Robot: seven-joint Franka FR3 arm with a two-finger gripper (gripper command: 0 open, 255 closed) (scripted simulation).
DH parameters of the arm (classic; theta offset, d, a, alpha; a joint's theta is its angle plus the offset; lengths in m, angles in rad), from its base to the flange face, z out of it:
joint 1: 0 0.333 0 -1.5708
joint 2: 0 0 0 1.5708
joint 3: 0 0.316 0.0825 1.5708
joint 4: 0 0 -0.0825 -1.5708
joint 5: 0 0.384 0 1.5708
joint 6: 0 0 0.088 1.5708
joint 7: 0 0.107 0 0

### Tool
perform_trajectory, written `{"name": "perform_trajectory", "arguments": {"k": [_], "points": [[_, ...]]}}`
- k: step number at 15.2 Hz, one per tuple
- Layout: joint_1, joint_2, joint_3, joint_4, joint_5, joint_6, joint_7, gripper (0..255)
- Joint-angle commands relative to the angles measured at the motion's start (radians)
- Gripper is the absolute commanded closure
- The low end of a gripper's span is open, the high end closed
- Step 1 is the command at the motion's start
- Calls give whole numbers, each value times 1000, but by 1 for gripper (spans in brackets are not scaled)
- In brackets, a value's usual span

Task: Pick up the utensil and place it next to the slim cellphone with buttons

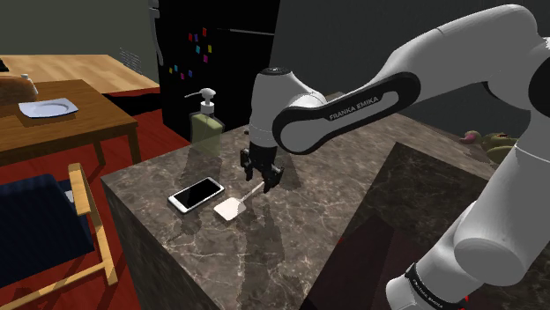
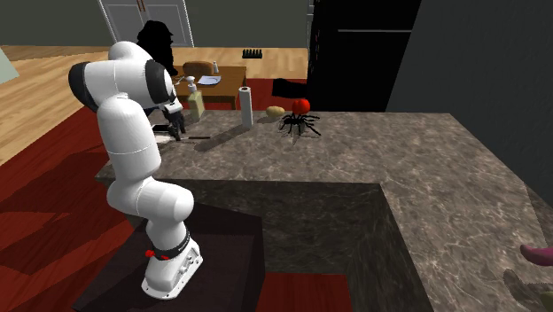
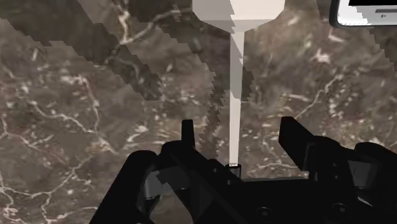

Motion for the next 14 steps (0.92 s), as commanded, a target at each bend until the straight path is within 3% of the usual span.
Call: {"name": "perform_trajectory", "arguments": {"k": [1,4,8,14], "points": [[0,0,0,0,0,0,0,0],[0,0,0,0,0,0,0,0],[-3,-66,8,61,47,-117,-33,0],[-3,-66,8,61,47,-117,-33,0]]}}
